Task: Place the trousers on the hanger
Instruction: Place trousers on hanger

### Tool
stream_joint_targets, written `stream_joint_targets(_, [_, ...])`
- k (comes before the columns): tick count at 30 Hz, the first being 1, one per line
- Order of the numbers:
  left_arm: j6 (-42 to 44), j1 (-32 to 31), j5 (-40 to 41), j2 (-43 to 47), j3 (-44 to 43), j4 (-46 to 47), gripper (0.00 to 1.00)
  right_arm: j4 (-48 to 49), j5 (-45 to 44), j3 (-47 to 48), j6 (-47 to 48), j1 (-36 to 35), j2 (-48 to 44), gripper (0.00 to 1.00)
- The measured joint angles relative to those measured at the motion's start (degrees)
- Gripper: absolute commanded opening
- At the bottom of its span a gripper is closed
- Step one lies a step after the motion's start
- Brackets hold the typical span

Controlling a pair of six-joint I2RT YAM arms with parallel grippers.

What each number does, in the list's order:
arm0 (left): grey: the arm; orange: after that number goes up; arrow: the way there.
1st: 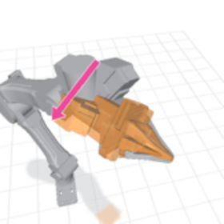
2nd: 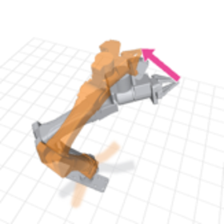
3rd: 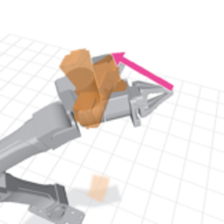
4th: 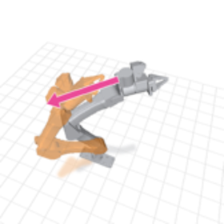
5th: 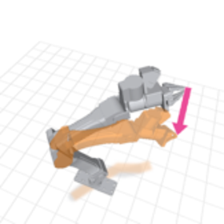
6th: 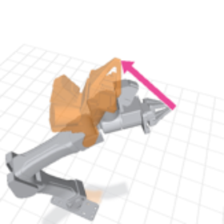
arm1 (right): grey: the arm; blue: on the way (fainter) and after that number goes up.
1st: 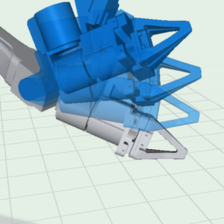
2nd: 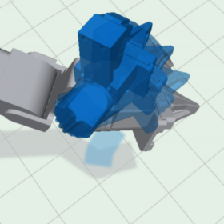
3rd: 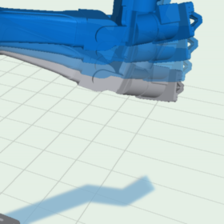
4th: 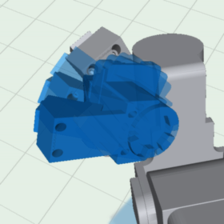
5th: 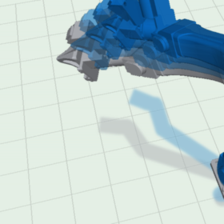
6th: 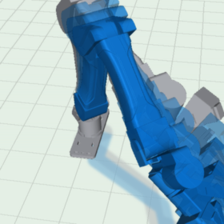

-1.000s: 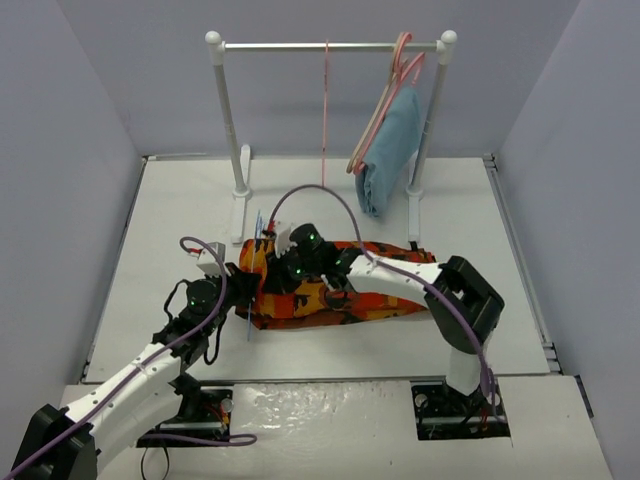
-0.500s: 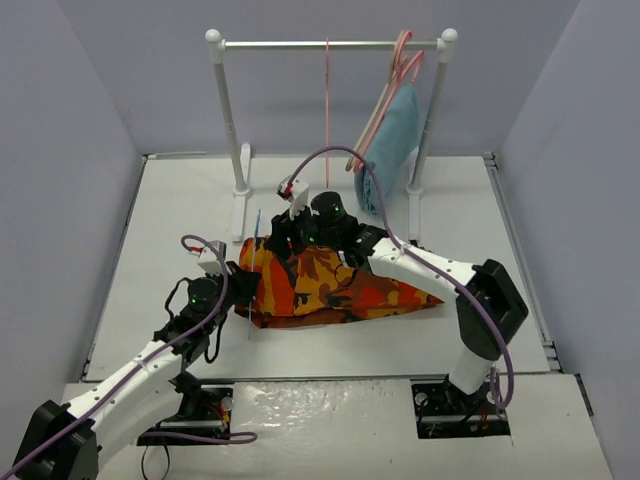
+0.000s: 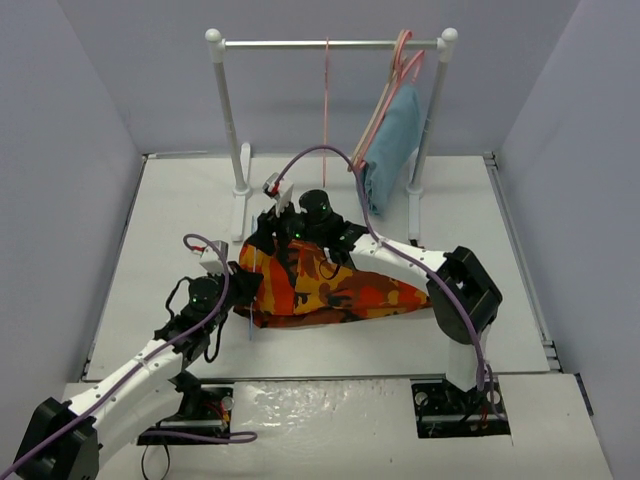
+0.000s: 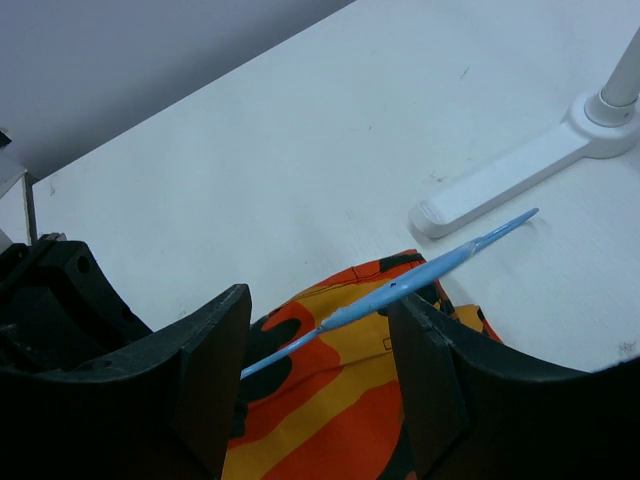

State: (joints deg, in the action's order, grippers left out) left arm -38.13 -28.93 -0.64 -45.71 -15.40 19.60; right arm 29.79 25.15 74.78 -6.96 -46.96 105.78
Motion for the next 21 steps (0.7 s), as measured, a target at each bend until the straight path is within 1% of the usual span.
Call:
stream_joint_targets(5, [0.0, 0.0, -0.5, 0.0, 0.0, 0.0, 0.00, 2.0, 0.9, 1.3, -0.3, 0.0, 2.0, 0.48])
stream_joint_targets(11, [0.0, 0.0, -0.8, 0.0, -0.1, -0.1, 0.00, 3.4, 1.8, 1.3, -0.7, 0.0, 4.6, 0.41])
stream_joint_targets(13, [0.0, 0.0, -0.9, 0.0, -0.1, -0.1, 0.00, 3.5, 2.1, 1.3, -1.0, 0.0, 5.3, 0.35])
stream_joint_targets(16, [0.0, 0.0, -1.0, -0.1, -0.3, -0.2, 0.00, 3.8, 2.4, 1.3, -1.5, 0.0, 5.7, 0.22])
stream_joint_targets(19, [0.0, 0.0, -1.1, -0.2, -0.4, -0.5, 0.00, 4.2, 2.3, 1.3, -1.7, 0.0, 5.7, 0.00])
stream_joint_targets(21, [0.0, 0.0, -1.4, -0.2, -0.8, -1.0, 0.10, 4.3, 2.1, 1.3, -1.5, 0.0, 5.7, 0.00])
